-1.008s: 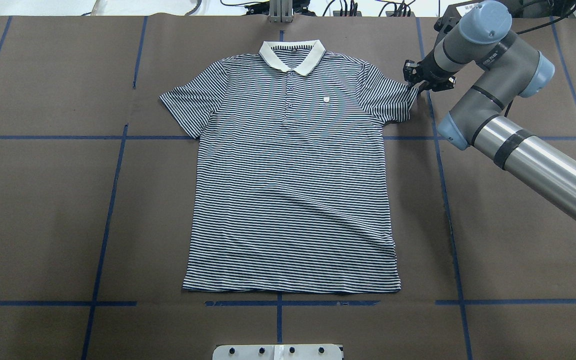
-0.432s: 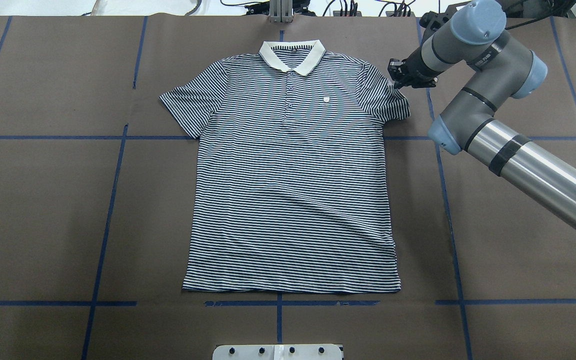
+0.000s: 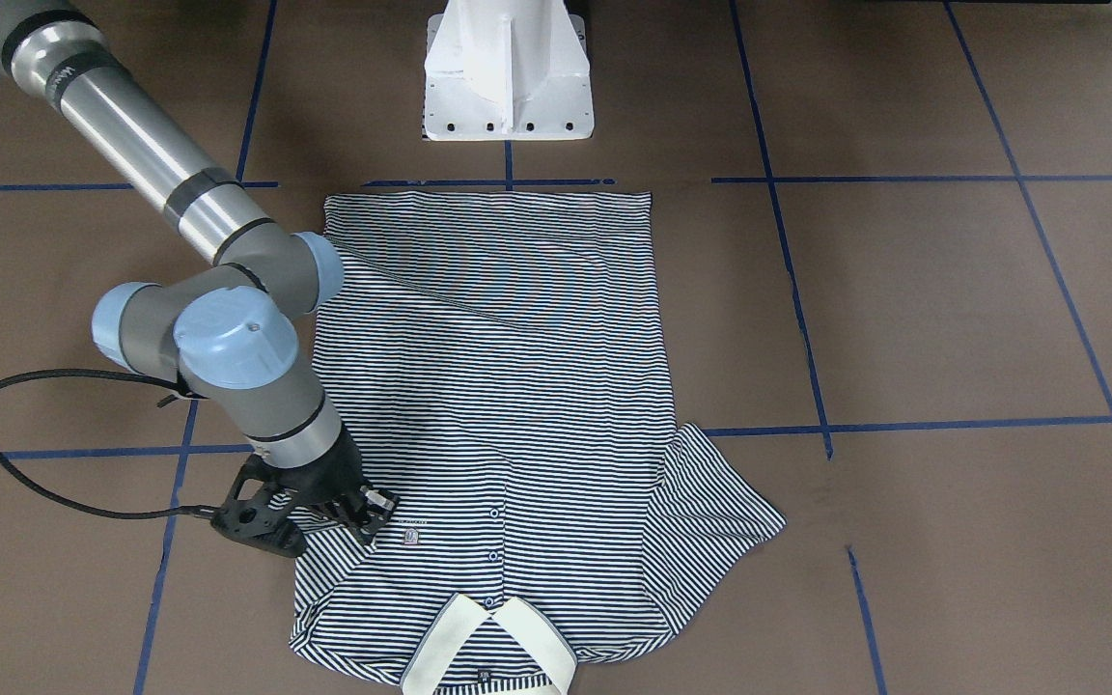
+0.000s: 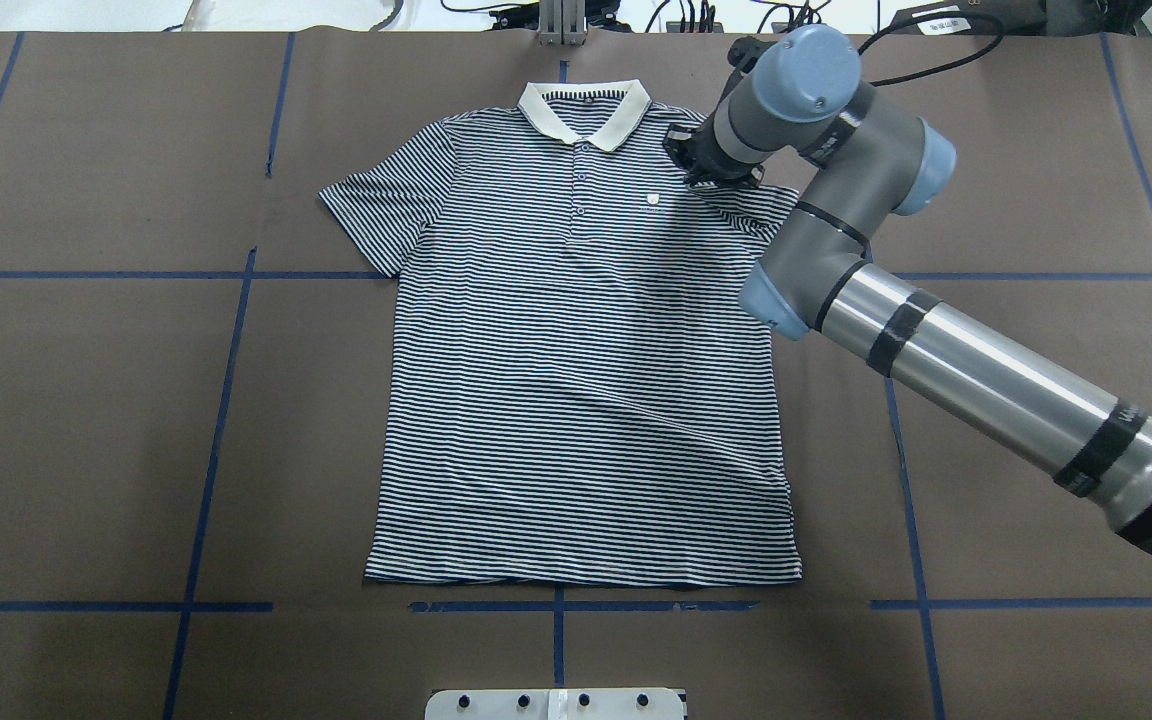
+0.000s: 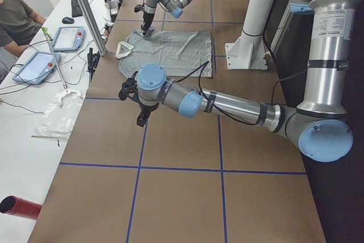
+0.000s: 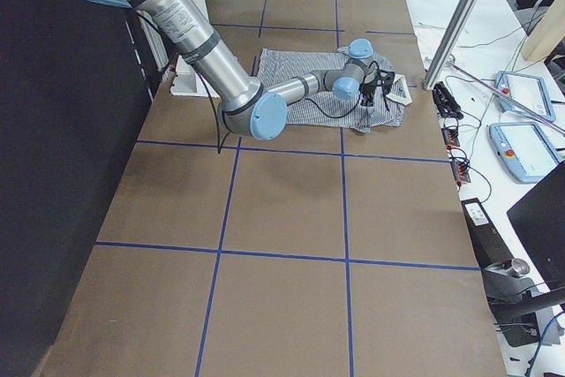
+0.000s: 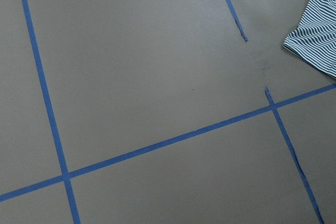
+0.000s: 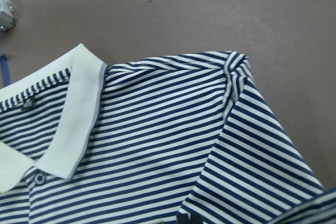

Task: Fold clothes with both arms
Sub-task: 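Move the right gripper to the shirt shoulder near the cream collar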

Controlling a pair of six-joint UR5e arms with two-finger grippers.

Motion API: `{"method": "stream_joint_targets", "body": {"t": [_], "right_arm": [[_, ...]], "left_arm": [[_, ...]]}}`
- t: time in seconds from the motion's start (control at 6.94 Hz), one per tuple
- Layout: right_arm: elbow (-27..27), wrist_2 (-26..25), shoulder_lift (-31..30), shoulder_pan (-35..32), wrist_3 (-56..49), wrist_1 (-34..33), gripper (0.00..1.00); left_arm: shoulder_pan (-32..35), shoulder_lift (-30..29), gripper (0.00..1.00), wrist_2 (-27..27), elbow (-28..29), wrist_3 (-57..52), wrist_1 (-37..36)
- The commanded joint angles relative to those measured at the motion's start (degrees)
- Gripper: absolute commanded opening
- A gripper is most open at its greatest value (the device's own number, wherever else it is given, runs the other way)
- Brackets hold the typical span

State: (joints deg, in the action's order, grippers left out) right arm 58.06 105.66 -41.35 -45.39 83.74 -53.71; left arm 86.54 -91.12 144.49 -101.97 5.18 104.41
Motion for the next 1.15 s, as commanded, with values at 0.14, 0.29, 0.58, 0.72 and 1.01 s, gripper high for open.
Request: {"method": "stream_joint_targets", "body": {"t": [0.14, 0.29, 0.58, 0.72, 1.01], "right_arm": [[-7.7, -7.6, 6.0, 2.7, 0.9, -0.5, 0.00], [-7.8, -8.4, 5.8, 2.8, 0.9, -0.6, 0.58], [-5.7, -8.6, 5.8, 2.5, 1.0, -0.6, 1.00], [-1.8, -7.8, 4.9, 2.1, 1.2, -0.8, 1.00], [11.2, -2.2, -3.5, 1.2, 1.1, -1.4, 1.00]], "left_arm": [[-0.1, 0.1, 1.00, 0.1, -0.9, 0.1, -0.3], [-0.2, 0.0, 1.00, 0.1, -0.8, 0.2, -0.1], [-7.6, -6.4, 1.00, -0.2, 2.9, 5.1, 0.0], [-11.3, -10.4, 1.00, -0.7, 3.4, 15.8, -0.2], [-19.9, -18.5, 1.00, -8.0, 5.8, 38.3, 0.0]]}}
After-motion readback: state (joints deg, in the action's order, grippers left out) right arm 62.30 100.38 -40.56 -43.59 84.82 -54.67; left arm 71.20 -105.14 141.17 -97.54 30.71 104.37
